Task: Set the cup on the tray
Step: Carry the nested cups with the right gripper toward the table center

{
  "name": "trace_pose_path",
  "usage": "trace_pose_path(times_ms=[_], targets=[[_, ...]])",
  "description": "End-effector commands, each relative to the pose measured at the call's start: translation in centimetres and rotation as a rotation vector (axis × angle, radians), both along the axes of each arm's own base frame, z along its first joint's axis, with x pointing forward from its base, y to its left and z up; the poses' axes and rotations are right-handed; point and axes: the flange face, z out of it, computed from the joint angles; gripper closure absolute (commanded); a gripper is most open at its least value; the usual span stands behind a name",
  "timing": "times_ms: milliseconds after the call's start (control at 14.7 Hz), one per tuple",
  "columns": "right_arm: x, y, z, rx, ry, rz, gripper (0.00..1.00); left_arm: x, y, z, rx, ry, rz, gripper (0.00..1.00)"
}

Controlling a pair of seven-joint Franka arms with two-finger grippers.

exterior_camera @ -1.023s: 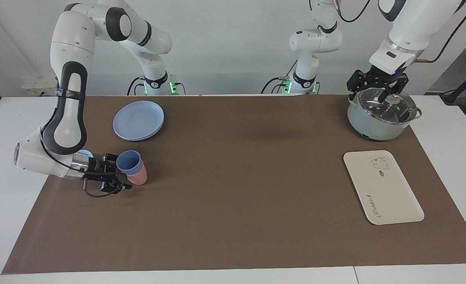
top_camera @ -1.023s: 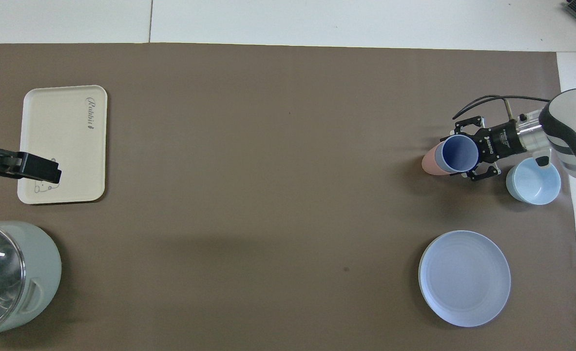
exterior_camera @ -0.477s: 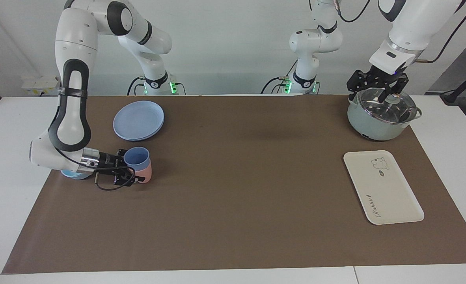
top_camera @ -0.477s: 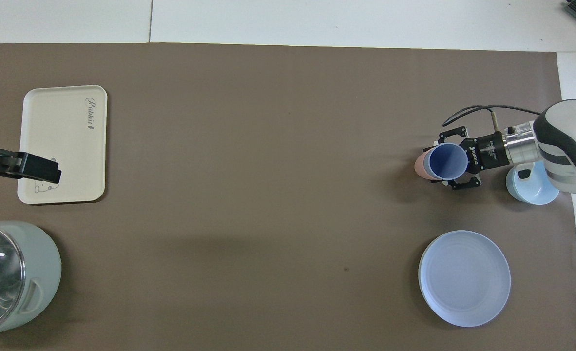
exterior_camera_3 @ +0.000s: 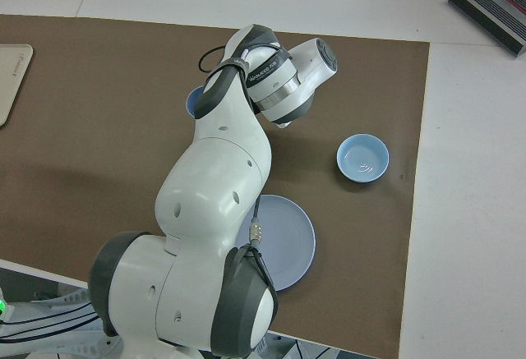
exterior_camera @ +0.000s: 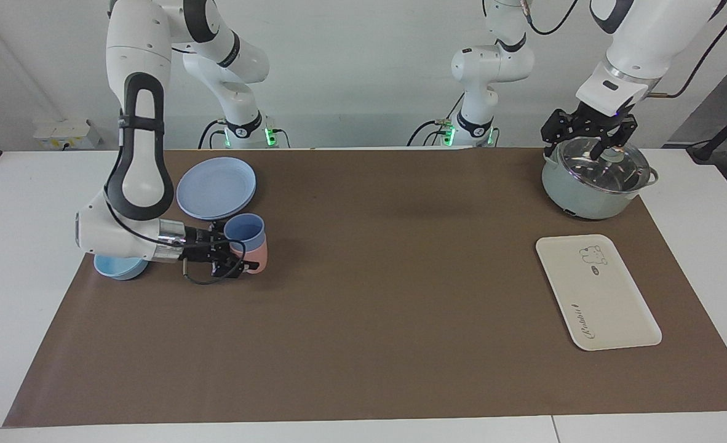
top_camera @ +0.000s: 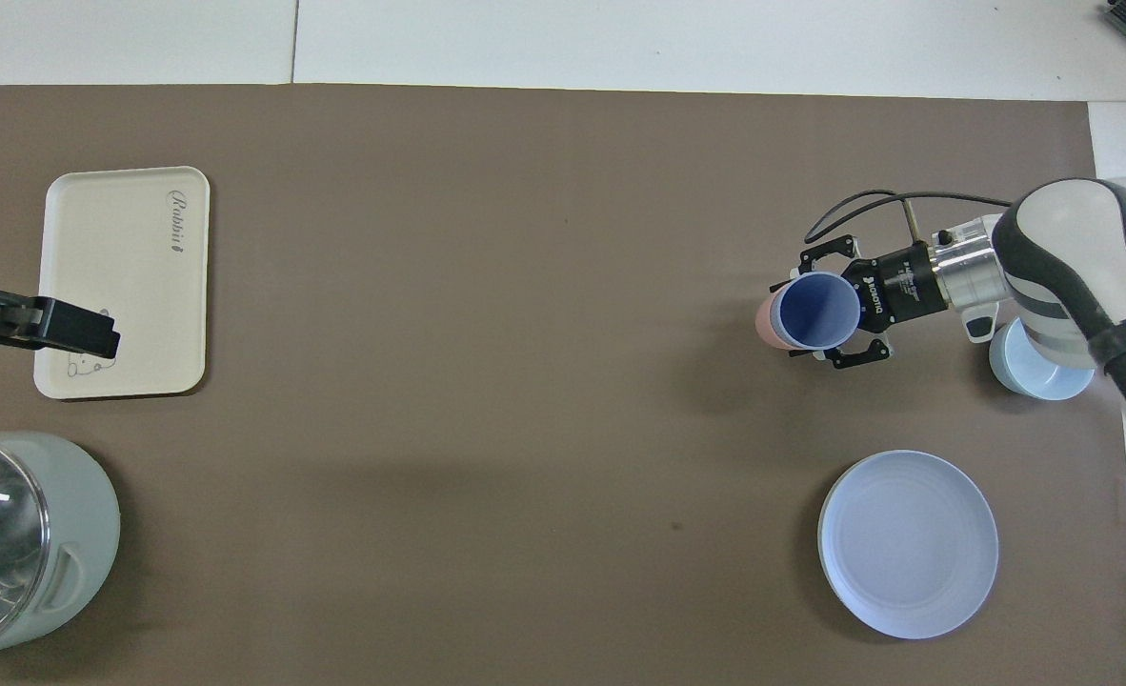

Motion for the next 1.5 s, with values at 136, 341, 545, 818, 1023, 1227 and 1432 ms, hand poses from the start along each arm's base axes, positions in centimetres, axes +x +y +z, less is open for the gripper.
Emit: trace_pose_path(times_ms=[136, 341, 545, 818, 1023, 1227, 1432], targets=[[-1.4, 7.2, 7.7, -0.054, 0.022, -0.062, 1.0, -0.9, 0.2, 0.1, 0.023, -0.004, 0.01, 0.0], [-2.3, 11.7, 11.5, -0.088, 0.005, -0.067, 1.0, -0.9, 0.2, 0.1, 0.023, -0.004, 0.009, 0.0], [-3.1, 13.9, 14.9, -0.19, -0.031, -0.109, 1.0, -0.9, 0.2, 0.1, 0.023, -0.004, 0.01, 0.0], [-3.4, 16.8, 16.5, -0.244, 0.006, -0.183, 1.0, -0.9, 0.2, 0.1, 0.023, -0.004, 0.01, 0.0], [-4.3, 20.2, 17.0, -0.352, 0.022, -0.191, 1.0, -0.9, 0.2, 0.1, 0.023, -0.004, 0.009, 0.0], [-4.5, 22.5, 17.6, -0.369, 0.01, -0.244, 1.0, -0.9, 0.2, 0.1, 0.023, -0.004, 0.009, 0.0], [-4.5, 23.5, 18.1, -0.356, -0.008, -0.262, 1.0, -1.6, 0.1, 0.0, 0.028, 0.034, 0.015, 0.0]])
